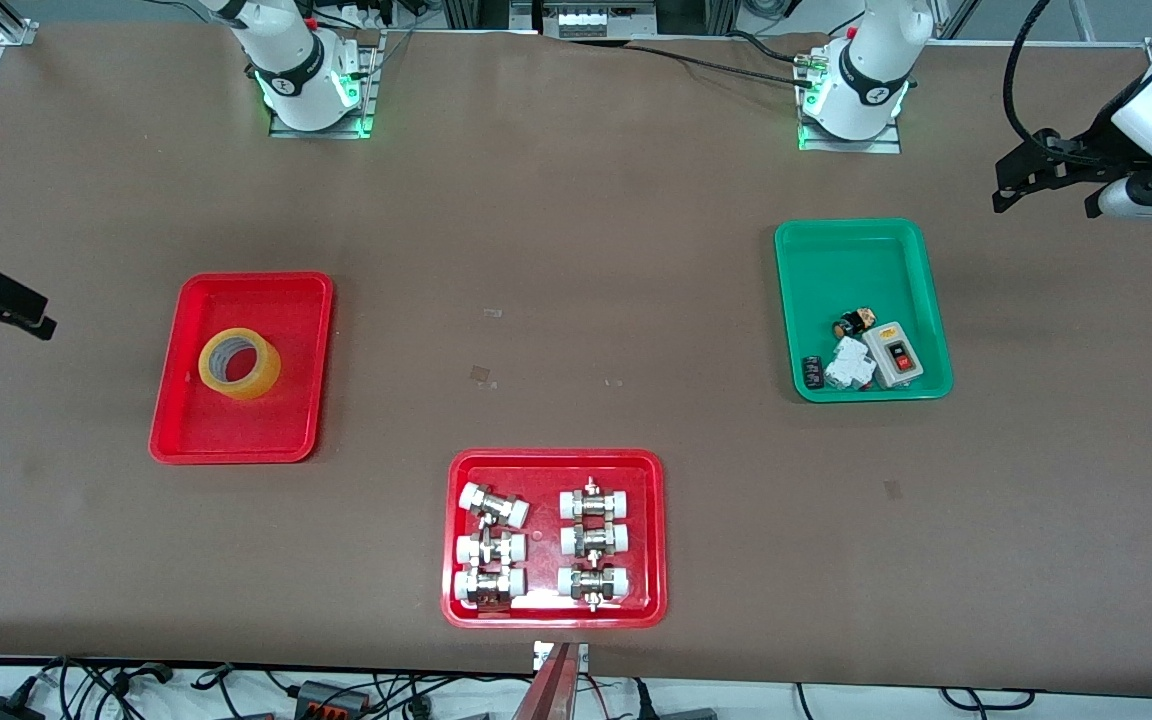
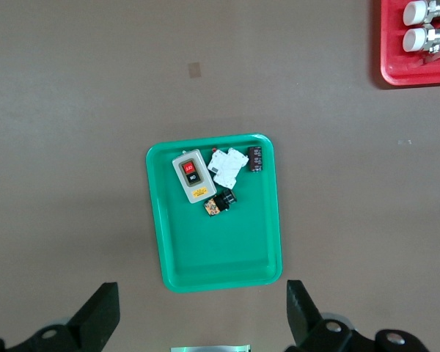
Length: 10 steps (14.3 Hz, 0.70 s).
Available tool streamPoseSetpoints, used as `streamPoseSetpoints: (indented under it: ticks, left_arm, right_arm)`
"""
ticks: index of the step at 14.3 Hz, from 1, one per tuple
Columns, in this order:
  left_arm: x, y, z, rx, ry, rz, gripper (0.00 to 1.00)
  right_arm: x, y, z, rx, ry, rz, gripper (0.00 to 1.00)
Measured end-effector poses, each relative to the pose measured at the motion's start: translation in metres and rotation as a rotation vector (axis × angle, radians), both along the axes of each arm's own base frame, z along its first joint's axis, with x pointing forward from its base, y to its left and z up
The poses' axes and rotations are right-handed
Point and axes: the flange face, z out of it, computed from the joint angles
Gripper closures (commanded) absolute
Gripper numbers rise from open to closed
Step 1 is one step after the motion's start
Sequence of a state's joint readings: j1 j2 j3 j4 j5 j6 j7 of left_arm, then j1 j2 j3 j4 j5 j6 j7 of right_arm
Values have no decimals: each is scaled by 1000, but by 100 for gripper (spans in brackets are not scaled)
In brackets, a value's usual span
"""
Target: Left arm passes tape to right arm into tray
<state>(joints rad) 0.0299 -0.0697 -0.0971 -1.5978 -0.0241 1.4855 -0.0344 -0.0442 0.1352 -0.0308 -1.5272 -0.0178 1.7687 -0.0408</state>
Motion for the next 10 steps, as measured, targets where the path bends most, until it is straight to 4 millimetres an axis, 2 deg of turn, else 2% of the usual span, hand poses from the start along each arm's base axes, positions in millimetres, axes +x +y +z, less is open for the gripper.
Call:
streamPoseSetpoints:
  ticks: [4, 10]
  left_arm:
    - [1, 14, -1, 0, 5, 27, 0]
    - [3, 27, -5, -1, 12, 49, 0]
  right_arm:
    - [-36, 2, -10, 5, 17, 2, 0]
    - [-54, 5, -2, 8, 46, 8, 0]
